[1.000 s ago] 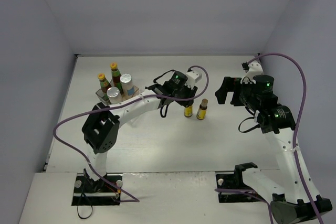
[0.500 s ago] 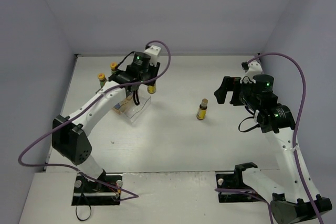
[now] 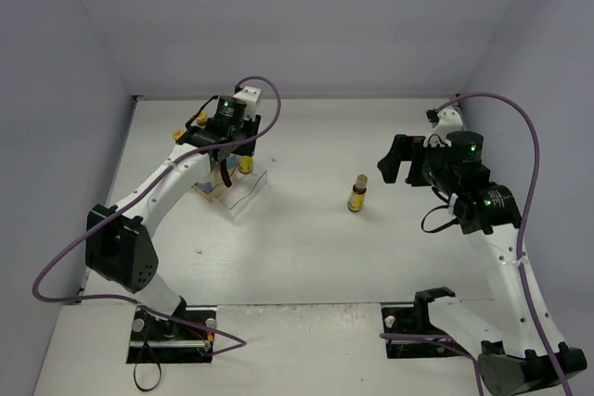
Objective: Organize the condiment bottles
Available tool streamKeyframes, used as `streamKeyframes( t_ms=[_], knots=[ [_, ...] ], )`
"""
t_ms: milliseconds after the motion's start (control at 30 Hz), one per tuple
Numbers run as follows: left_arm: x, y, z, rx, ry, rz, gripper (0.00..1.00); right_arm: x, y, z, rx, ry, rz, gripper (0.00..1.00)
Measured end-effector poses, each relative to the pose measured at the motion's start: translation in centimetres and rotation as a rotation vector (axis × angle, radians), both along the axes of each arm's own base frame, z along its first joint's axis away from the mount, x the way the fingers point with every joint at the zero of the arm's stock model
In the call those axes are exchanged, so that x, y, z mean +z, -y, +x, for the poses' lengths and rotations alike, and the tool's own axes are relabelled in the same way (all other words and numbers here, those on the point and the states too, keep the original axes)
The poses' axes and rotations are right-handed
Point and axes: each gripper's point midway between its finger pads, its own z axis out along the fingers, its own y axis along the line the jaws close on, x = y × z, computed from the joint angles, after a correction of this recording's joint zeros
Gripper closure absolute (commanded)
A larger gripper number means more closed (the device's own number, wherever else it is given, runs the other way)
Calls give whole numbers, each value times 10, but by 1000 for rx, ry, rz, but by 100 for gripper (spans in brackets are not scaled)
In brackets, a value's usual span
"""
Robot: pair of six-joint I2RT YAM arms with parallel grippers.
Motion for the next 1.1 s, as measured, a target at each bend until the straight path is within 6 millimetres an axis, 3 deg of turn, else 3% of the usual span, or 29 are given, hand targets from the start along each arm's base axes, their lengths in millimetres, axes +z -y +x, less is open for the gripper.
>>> streamKeyframes(
  t_ms=[467, 933, 1067, 1100],
  knots=[
    [-36, -12, -1, 11, -72, -26, 100, -8, -1, 1, 1, -16, -1, 0],
    [-54, -5, 8, -5, -79, -85, 100, -21, -1, 3, 2, -44, -6, 0],
    [-61, -4, 9, -7, -93, -85, 85, -23, -1, 4, 2, -50, -7, 0],
    [-61, -3, 10, -7, -89, -87, 74, -24, -1, 4, 2, -52, -7, 0]
  ],
)
